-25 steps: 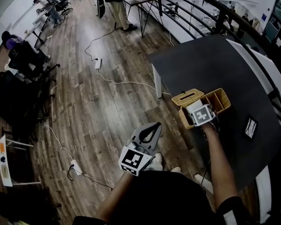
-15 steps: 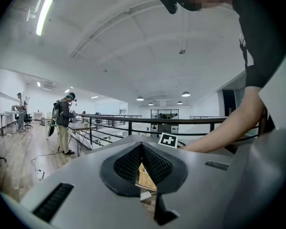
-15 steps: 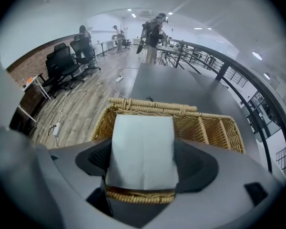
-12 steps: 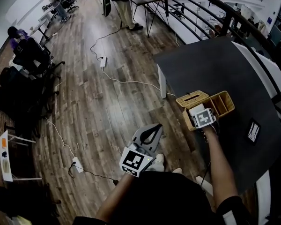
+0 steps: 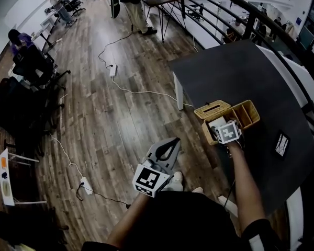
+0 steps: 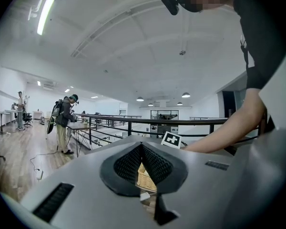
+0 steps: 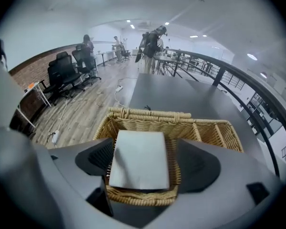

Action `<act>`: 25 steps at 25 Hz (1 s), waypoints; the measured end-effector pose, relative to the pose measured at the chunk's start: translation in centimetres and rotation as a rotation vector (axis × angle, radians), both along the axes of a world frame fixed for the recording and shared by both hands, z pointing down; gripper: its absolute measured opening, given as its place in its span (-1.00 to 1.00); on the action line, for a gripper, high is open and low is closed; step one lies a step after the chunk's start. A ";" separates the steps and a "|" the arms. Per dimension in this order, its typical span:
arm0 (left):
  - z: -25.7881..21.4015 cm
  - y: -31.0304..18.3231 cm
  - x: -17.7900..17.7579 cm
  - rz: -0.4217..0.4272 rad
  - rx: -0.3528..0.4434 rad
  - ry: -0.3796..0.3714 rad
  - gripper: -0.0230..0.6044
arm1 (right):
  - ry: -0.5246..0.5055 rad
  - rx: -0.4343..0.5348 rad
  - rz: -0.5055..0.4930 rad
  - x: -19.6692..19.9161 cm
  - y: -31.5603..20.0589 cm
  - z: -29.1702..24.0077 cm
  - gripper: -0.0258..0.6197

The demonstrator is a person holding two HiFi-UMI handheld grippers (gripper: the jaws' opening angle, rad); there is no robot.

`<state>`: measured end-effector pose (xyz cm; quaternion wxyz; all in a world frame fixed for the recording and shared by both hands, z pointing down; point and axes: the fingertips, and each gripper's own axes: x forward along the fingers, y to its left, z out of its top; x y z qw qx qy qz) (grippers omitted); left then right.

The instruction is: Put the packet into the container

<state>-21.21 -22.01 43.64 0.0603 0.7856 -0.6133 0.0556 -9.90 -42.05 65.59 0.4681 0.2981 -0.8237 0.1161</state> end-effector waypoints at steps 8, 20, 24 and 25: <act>-0.5 -0.9 0.8 0.027 0.043 -0.001 -0.91 | -0.214 0.185 -0.015 -0.4 0.6 -7.6 -0.01; -1.4 -2.6 3.9 0.111 0.064 0.037 -0.91 | -0.550 0.364 -0.011 1.8 6.8 -19.5 -0.78; -1.9 -3.1 4.8 0.130 0.076 0.056 -0.91 | -0.651 0.402 -0.007 2.5 9.0 -22.3 -0.91; -1.9 -3.3 5.0 0.135 0.078 0.054 -0.91 | -0.667 0.418 -0.013 2.6 9.4 -22.9 -0.91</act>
